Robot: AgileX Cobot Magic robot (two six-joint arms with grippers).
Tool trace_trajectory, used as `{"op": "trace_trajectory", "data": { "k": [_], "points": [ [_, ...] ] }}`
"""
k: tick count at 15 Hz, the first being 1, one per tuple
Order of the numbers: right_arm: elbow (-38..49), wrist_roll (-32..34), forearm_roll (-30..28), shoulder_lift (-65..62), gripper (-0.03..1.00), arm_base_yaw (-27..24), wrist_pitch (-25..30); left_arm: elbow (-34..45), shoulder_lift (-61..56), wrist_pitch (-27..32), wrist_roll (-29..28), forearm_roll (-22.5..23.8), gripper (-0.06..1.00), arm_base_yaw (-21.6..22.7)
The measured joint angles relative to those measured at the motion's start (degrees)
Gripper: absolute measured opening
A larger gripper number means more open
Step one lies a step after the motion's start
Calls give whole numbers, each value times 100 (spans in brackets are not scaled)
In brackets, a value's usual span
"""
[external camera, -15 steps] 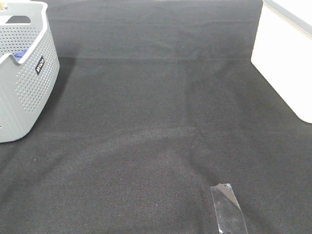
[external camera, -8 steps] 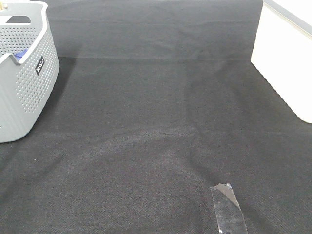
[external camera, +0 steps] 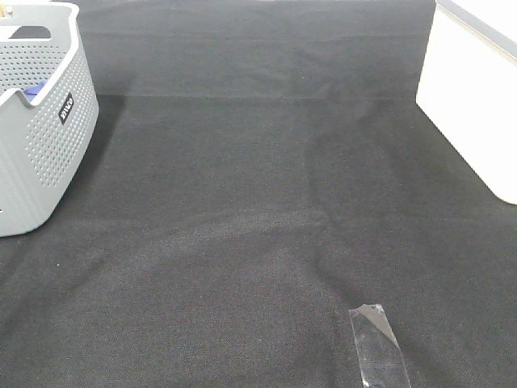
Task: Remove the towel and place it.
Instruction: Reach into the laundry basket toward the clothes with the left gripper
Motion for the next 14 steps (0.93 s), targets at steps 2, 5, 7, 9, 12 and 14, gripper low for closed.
{"op": "trace_trajectory", "data": {
  "k": [2, 5, 7, 9, 12, 14],
  "points": [
    [0, 0, 0, 0, 96, 0, 0, -722, 1117, 275, 527, 29, 99, 0],
    [0, 0, 0, 0, 96, 0, 0, -2086, 3054, 304, 1352, 109, 99, 0],
    [0, 0, 0, 0, 96, 0, 0, -3340, 4744, 315, 1994, 441, 99, 0],
    [0, 0, 0, 0, 96, 0, 0, -4240, 6033, 309, 2326, 894, 99, 0],
    [0, 0, 0, 0, 96, 0, 0, -5374, 7804, 298, 2670, 1564, 99, 34],
    [0, 0, -11, 0, 96, 0, 0, -5959, 8795, 298, 2991, 1667, 99, 143]
  ]
}}
